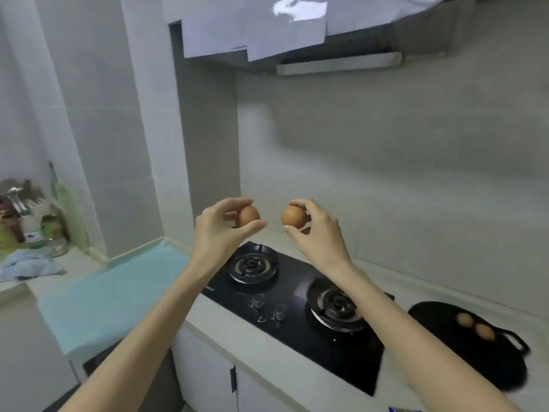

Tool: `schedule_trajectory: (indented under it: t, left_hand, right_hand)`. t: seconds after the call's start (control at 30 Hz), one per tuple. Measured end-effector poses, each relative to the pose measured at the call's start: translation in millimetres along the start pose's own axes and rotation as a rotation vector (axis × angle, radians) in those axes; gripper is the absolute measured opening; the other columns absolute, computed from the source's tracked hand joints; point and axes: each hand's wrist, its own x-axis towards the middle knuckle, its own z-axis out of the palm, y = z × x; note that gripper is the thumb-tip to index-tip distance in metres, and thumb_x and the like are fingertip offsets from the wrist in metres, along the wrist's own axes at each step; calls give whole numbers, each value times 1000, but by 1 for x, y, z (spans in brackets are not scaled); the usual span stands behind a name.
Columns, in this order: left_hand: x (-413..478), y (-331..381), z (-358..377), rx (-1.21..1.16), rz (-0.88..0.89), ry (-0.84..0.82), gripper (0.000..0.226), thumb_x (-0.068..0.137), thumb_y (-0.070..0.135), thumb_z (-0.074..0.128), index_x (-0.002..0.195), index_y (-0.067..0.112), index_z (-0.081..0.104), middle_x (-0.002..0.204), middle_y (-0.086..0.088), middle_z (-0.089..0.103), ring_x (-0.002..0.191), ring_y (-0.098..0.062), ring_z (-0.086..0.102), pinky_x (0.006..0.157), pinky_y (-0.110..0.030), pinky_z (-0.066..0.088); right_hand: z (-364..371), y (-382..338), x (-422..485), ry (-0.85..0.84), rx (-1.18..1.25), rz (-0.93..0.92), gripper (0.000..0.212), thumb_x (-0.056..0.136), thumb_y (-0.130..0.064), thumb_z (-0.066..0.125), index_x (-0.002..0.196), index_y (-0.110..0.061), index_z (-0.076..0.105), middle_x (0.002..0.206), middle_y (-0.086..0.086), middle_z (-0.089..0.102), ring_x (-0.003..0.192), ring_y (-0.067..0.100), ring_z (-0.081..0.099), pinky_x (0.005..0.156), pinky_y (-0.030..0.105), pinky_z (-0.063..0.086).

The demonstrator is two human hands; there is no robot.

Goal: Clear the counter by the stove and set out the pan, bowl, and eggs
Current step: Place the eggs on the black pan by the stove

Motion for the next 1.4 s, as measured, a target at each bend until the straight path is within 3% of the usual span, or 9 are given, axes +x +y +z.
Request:
schedule_trajectory:
  t: [0.3, 0.4, 0.53, 0.67, 0.77, 0.87, 1.0, 1.1, 1.4]
  left_hand:
    - [-27, 9, 139, -185, 66, -470, 40, 69, 28, 83, 106, 25, 67, 97, 11, 67, 88, 4, 60, 65, 0, 42]
    - [-50, 20, 192, -213, 77, -637, 41, 68, 28, 83, 106, 27, 66, 97, 14, 66, 86, 6, 60, 65, -5, 46]
    - [-84, 27, 259, -225, 82, -810, 38, 66, 28, 84, 99, 32, 66, 98, 12, 68, 86, 0, 63, 68, -11, 51]
    - [-118, 28, 320, -185, 114, -947, 41, 65, 26, 84, 102, 29, 68, 101, 13, 67, 87, 0, 60, 73, -10, 47]
    - [-142, 21, 372, -126, 132, -1028, 43, 64, 26, 84, 104, 27, 69, 106, 10, 65, 92, -4, 57, 81, -16, 48]
    - [-161, 13, 416, -39, 148, -1097, 42, 65, 26, 82, 105, 25, 69, 98, 13, 59, 85, -1, 51, 69, -2, 36]
    - [-187, -5, 477, 29, 83, -1185, 42, 65, 21, 82, 105, 20, 68, 91, 11, 57, 81, -6, 52, 67, -8, 35]
    - [-202, -22, 517, 88, 16, -1226, 47, 64, 20, 80, 109, 20, 64, 100, 4, 63, 85, -11, 58, 72, -14, 41]
    - [-223, -50, 579, 172, -76, -1203, 40, 75, 20, 65, 115, 18, 61, 110, 0, 60, 100, -16, 57, 78, -17, 39]
  right_hand:
    - [-88, 88, -90, 147, -211, 381, 36, 80, -22, 71, 112, -26, 55, 111, -7, 61, 94, 12, 58, 81, 23, 49]
    - [-124, 116, -132, 197, -285, 525, 35, 79, -21, 72, 110, -26, 57, 107, -8, 63, 90, 10, 58, 74, 9, 43]
    - [-160, 156, -182, 274, -318, 705, 38, 74, -18, 74, 108, -26, 59, 107, -11, 64, 99, 13, 59, 86, 27, 48]
    - [-188, 196, -222, 328, -329, 863, 40, 71, -18, 75, 107, -27, 60, 98, -11, 62, 92, 16, 62, 85, 29, 49]
    - [-204, 236, -246, 327, -288, 943, 37, 74, -14, 71, 107, -25, 61, 97, -9, 62, 88, 16, 62, 79, 25, 48]
    - [-211, 276, -264, 273, -275, 982, 33, 76, -12, 67, 107, -23, 60, 95, -10, 63, 86, 12, 61, 69, 16, 40]
    - [-214, 333, -280, 183, -242, 1037, 31, 76, -12, 67, 98, -30, 56, 88, -18, 58, 83, 7, 58, 62, 5, 37]
    - [-209, 373, -288, 133, -210, 1088, 40, 73, -9, 67, 84, -42, 48, 86, -19, 57, 87, 7, 59, 69, 9, 40]
    - [-186, 444, -295, 58, -148, 1132, 35, 65, -9, 67, 91, -31, 57, 92, -12, 65, 87, 8, 62, 75, 21, 50]
